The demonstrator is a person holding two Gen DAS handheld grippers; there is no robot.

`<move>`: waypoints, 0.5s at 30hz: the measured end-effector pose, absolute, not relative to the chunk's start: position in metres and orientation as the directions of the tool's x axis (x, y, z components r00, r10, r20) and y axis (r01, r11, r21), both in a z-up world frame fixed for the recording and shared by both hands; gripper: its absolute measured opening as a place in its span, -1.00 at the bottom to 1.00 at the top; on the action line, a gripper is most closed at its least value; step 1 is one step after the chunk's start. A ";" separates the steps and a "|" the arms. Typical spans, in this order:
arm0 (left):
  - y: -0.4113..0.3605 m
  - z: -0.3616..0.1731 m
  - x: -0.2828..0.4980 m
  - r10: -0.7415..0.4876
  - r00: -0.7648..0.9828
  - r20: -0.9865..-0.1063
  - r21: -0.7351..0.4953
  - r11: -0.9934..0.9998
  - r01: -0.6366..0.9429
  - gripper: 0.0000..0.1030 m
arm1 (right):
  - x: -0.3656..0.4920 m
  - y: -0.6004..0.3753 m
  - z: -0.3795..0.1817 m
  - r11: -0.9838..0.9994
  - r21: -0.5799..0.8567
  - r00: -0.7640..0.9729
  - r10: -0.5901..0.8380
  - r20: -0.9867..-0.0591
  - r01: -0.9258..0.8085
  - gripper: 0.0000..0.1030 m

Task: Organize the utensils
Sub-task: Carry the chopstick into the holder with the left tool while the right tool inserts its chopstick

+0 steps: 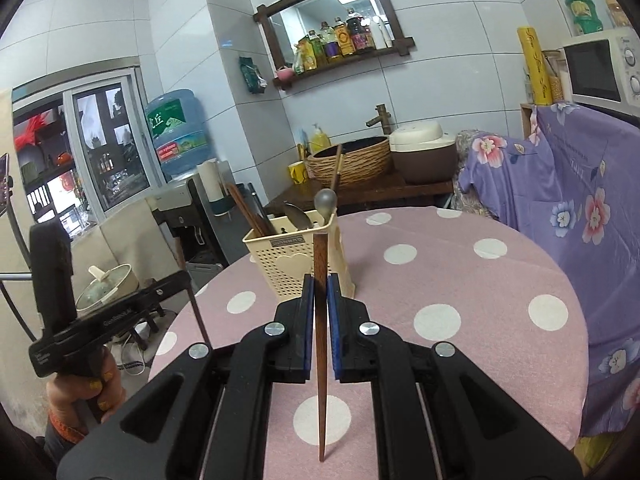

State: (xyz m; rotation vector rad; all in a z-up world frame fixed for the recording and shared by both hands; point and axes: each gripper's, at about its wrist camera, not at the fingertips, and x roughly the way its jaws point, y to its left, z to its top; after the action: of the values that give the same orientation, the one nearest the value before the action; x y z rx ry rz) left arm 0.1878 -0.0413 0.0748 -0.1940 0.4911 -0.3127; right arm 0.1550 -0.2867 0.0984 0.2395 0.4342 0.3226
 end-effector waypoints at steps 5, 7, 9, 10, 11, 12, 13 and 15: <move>-0.032 0.079 0.187 -0.338 0.845 -0.414 -0.262 0.933 0.245 -0.85 | 0.156 -0.275 0.107 0.922 0.276 0.855 0.364 -0.369 -0.273 -0.85; -0.029 0.084 0.191 -0.344 0.848 -0.403 -0.270 0.930 0.249 -0.85 | 0.160 -0.270 0.111 0.924 0.261 0.857 0.362 -0.366 -0.279 -0.85; -0.027 0.090 0.197 -0.354 0.848 -0.395 -0.274 0.926 0.259 -0.85 | 0.169 -0.265 0.117 0.925 0.245 0.854 0.367 -0.369 -0.292 -0.85; -0.025 0.096 0.203 -0.355 0.852 -0.385 -0.271 0.926 0.263 -0.85 | 0.174 -0.262 0.120 0.924 0.239 0.851 0.371 -0.373 -0.298 -0.85; -0.024 0.102 0.208 -0.353 0.857 -0.375 -0.269 0.926 0.264 -0.85 | 0.180 -0.259 0.125 0.923 0.237 0.849 0.375 -0.372 -0.304 -0.85; -0.023 0.109 0.214 -0.354 0.860 -0.366 -0.267 0.926 0.268 -0.85 | 0.189 -0.256 0.134 0.923 0.232 0.850 0.377 -0.369 -0.308 -0.85; -0.020 0.120 0.223 -0.360 0.863 -0.355 -0.272 0.922 0.273 -0.85 | 0.197 -0.253 0.142 0.922 0.224 0.849 0.379 -0.368 -0.315 -0.85; -0.016 0.142 0.239 -0.368 0.869 -0.331 -0.286 0.917 0.279 -0.85 | 0.213 -0.246 0.163 0.926 0.202 0.861 0.373 -0.345 -0.319 -0.85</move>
State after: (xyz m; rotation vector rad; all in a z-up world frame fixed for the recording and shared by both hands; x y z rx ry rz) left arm 0.2391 -0.0160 0.1415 -0.2333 0.3908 -0.3416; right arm 0.2131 -0.2465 0.1633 0.1399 0.3897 0.3641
